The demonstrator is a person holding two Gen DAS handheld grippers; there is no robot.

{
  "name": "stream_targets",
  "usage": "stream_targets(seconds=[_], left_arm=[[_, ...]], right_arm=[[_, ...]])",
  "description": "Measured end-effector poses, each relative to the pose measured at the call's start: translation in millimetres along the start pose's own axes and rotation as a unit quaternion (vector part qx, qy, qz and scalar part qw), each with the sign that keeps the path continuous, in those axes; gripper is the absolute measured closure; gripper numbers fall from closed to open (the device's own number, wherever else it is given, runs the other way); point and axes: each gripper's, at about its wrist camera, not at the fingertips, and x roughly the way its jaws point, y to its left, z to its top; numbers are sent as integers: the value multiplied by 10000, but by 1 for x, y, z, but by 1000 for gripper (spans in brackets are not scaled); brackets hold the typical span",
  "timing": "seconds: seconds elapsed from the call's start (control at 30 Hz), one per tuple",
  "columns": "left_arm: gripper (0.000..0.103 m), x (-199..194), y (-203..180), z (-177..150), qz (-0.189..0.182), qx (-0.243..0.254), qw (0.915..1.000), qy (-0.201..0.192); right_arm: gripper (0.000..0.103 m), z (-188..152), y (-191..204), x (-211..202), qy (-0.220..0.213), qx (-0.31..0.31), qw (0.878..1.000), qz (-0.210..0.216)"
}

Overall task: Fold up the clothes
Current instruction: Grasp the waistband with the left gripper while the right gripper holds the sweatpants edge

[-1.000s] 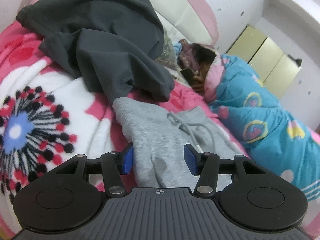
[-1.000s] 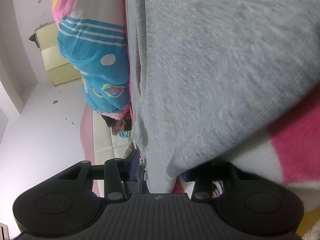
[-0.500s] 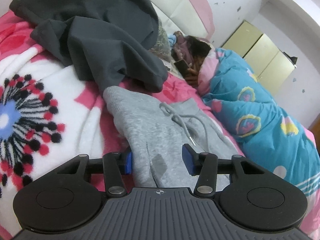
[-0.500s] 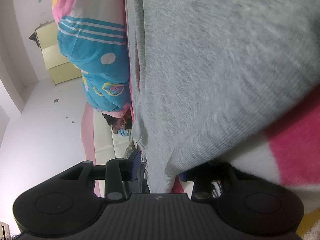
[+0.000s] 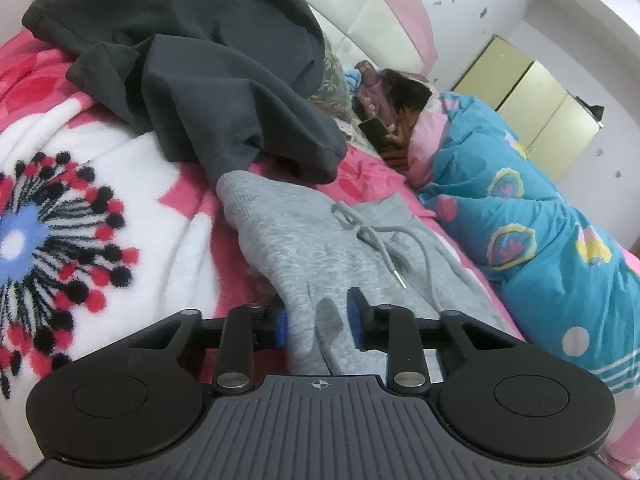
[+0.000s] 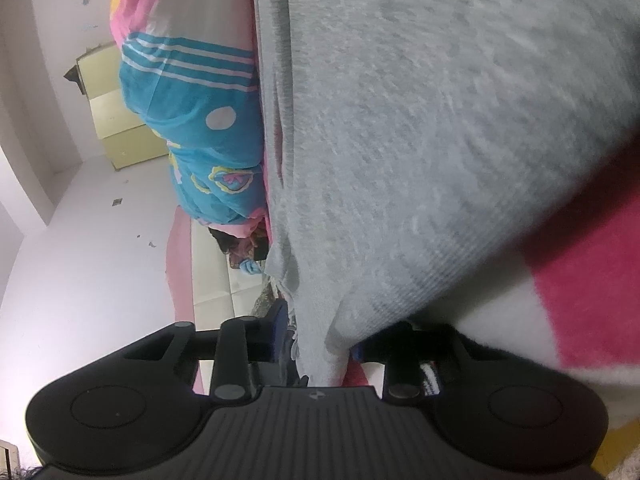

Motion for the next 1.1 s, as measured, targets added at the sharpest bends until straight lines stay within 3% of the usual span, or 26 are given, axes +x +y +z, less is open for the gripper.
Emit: stream_targets(seconds=[0.1, 0.17, 0.53, 0.8, 1.0, 1.1], left_arm=[[92, 0, -1, 1, 40, -40, 10000, -55], [95, -1, -2, 3, 74, -86, 9998, -142], [99, -10, -15, 4, 3, -16, 9989, -478], [99, -12, -43, 15, -256, 218, 9973, -649], [99, 4, -84, 34, -204, 888, 9949, -443], [99, 23, -107, 52, -219, 1114, 9935, -95]], right_arm=[[83, -1, 0, 1, -17, -110, 9999, -74], [96, -2, 1, 0, -34, -232, 9996, -140], [99, -6, 41, -10, -261, -1504, 9882, -75], [99, -1, 107, -10, -748, -3092, 9480, -83], [99, 23, 148, 4, -954, -3592, 9283, 114], [99, 40, 164, 18, -995, -3666, 9248, 219]])
